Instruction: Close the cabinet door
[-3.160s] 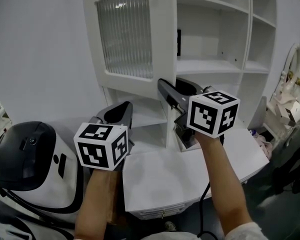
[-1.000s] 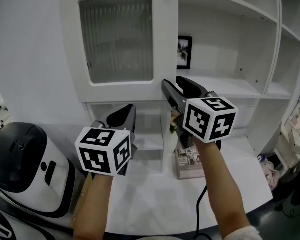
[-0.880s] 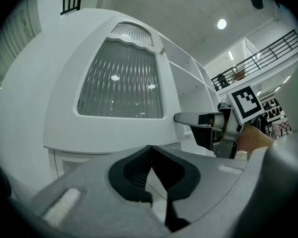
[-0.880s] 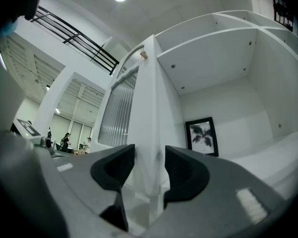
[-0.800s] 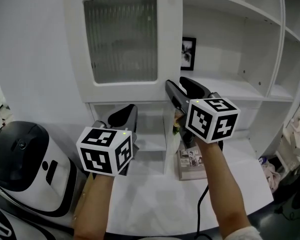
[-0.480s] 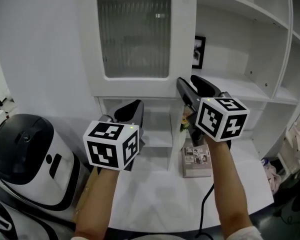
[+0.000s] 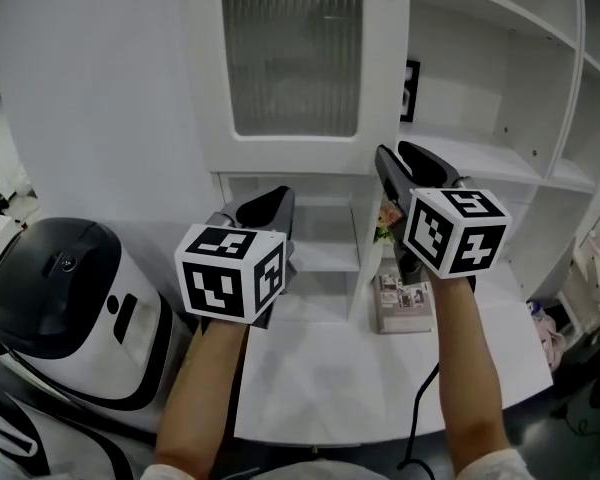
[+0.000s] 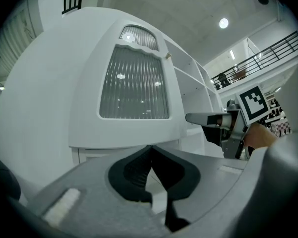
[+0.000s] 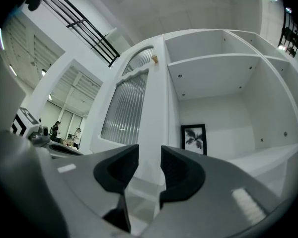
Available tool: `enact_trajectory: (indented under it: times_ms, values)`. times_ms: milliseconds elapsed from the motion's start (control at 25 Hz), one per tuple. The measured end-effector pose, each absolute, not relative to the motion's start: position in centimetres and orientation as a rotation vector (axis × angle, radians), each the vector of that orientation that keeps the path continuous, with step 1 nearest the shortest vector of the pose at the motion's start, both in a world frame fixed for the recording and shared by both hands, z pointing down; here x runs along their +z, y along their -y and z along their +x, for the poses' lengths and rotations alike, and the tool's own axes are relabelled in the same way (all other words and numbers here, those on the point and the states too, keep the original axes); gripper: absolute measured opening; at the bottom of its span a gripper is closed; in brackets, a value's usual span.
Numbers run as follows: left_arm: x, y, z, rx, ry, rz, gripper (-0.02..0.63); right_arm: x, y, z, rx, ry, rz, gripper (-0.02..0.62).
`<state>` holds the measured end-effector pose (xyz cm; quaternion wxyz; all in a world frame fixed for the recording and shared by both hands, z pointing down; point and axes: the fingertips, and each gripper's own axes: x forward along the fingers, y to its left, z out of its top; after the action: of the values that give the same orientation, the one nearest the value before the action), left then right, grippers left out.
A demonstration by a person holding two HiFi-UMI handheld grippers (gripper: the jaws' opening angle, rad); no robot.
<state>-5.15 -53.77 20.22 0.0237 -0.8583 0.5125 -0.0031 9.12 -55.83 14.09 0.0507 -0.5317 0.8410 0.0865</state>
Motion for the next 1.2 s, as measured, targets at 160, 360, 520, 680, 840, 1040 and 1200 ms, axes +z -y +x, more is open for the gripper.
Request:
enact_trajectory:
  times_ms: [160,360,520,680,840,1040,1200]
  values:
    - [20.4,52.3,-6.1,-0.021,-1.559,-2.686,0.0,14.8,54.3,8.3,0.237,-2.56,-1.639,0.118]
    - [20.5,50.6,-7.2,-0.03,-1.535,-2.7,-0.001,15.6,52.1,7.0,0.225,-2.562,-1.661,0.094]
    - [20.0,49.6,-8.4,-0.009,-1.529,-2.707,0.0,15.9,50.6,5.7,0.225,-2.566,-1.674,0.075]
    - [19.8,48.6,-9.6,-0.006,-1.528,-2.699,0.0,16.0,48.9,4.8,0.228,-2.556,-1.692,0.052]
    - [19.7,47.5,-10.6,-0.004,-1.518,-2.7,0.0,16.5,47.5,3.8,0.229,-2.56,-1.705,0.045]
    - [19.5,46.2,-11.4,-0.01,-1.5,-2.695,0.0,17.3,45.7,2.7,0.219,-2.568,-1.707,0.012]
    - [19.6,45.3,-11.8,-0.022,-1.491,-2.689,0.0,17.8,44.8,1.7,0.212,-2.576,-1.699,0.005]
